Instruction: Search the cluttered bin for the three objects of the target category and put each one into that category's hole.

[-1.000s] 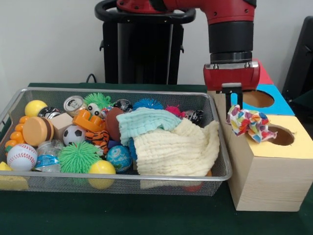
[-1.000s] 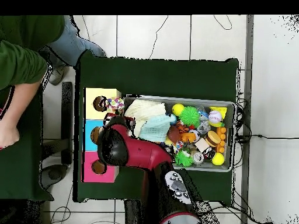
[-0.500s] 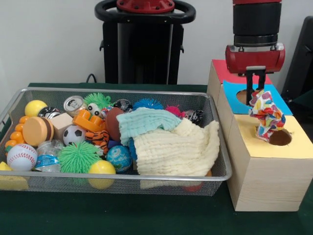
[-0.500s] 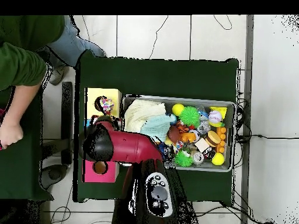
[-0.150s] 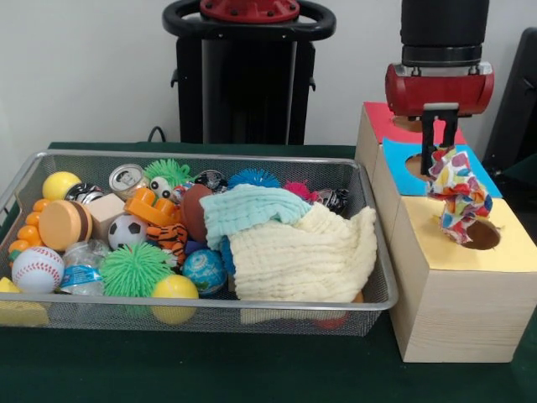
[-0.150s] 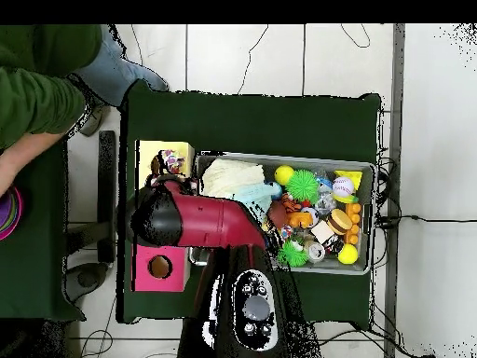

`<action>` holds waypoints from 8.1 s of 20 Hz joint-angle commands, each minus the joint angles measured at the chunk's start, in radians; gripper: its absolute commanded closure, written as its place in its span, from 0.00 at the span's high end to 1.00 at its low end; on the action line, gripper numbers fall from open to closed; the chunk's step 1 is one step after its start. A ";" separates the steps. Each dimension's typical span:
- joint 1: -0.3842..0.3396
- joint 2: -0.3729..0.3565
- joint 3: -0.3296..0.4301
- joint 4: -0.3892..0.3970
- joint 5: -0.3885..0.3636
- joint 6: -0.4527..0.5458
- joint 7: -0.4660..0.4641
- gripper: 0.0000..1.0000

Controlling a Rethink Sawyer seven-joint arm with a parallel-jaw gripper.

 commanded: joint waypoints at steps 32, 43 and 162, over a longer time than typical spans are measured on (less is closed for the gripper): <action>-0.038 0.117 0.099 -0.123 0.044 0.198 0.137 0.00; -0.047 0.034 0.130 -0.087 0.071 0.311 0.105 0.00; 0.063 0.365 0.030 -0.309 -0.082 0.225 0.151 0.00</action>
